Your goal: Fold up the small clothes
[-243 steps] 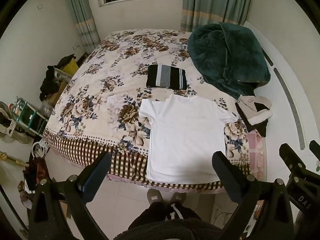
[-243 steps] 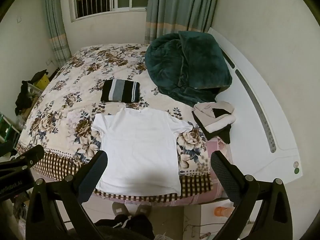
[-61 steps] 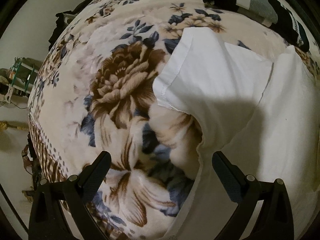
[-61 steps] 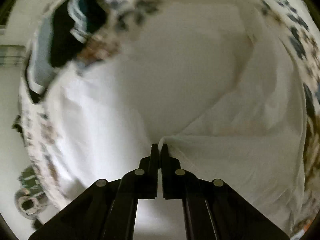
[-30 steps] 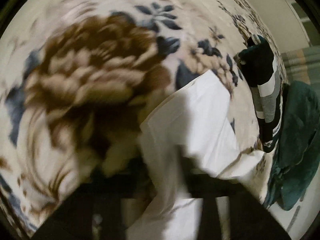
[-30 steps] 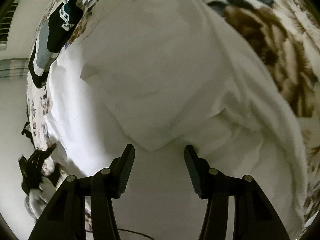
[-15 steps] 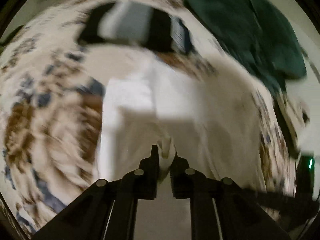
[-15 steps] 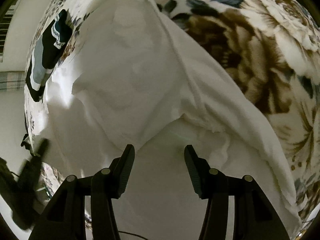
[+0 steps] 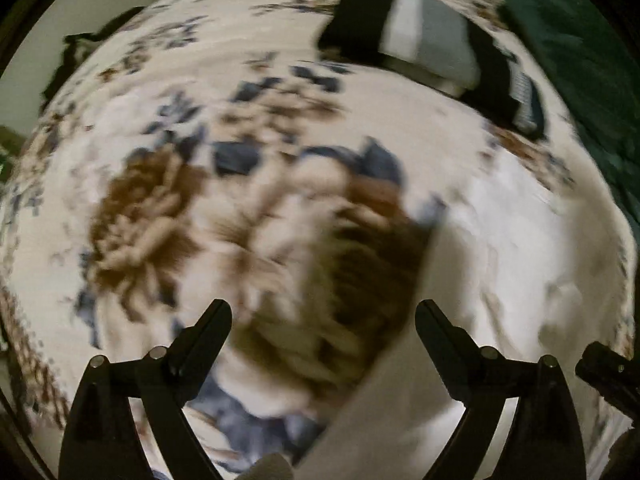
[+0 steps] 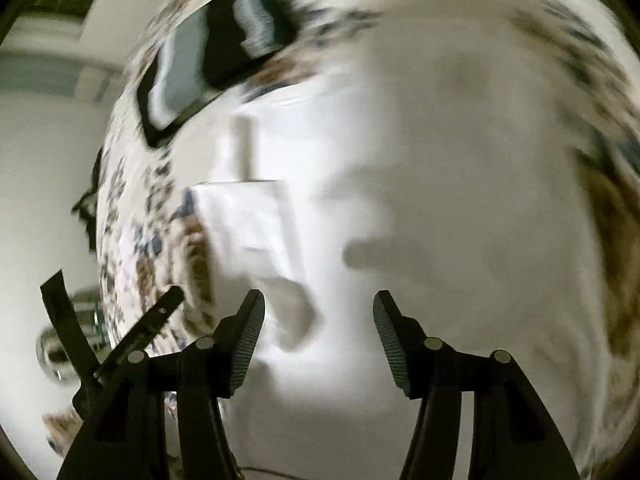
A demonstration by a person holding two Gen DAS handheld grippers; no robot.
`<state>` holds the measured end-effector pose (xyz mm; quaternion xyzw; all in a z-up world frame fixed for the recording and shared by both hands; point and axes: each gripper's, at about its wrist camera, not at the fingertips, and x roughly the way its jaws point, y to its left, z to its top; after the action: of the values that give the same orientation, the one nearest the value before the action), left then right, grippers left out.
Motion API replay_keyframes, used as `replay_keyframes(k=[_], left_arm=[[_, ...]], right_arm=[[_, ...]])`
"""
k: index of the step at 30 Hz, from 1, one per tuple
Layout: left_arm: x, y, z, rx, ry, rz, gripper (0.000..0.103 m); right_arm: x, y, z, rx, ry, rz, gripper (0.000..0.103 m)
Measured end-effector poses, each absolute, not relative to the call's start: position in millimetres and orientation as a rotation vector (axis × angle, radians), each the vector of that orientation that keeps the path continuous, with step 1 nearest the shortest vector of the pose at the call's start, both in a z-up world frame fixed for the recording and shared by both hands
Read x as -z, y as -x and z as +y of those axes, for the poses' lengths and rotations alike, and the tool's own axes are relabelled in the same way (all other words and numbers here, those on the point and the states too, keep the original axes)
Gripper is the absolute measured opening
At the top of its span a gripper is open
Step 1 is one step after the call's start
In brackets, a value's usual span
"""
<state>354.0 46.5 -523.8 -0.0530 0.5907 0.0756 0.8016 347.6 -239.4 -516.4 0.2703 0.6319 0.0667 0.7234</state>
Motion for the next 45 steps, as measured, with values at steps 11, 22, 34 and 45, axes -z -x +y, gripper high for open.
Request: replay_keyframes(k=[11, 22, 34, 45], left_arm=[[532, -355, 49, -0.216, 0.066, 1.277, 0.094], [538, -384, 39, -0.186, 0.085, 1.294, 0.094], [546, -414, 18, -0.14, -0.031, 1.278, 0.094], [550, -435, 5, -0.112, -0.015, 1.265, 0.094]], right_arm=[[551, -400, -177, -0.052, -0.249, 1.45, 0.01], [525, -390, -249, 0.04, -0.558, 1.418, 0.051], [550, -428, -199, 0.054, -0.139, 1.436, 0.003], [542, -434, -221, 0.128, -0.238, 1.479, 0.01]])
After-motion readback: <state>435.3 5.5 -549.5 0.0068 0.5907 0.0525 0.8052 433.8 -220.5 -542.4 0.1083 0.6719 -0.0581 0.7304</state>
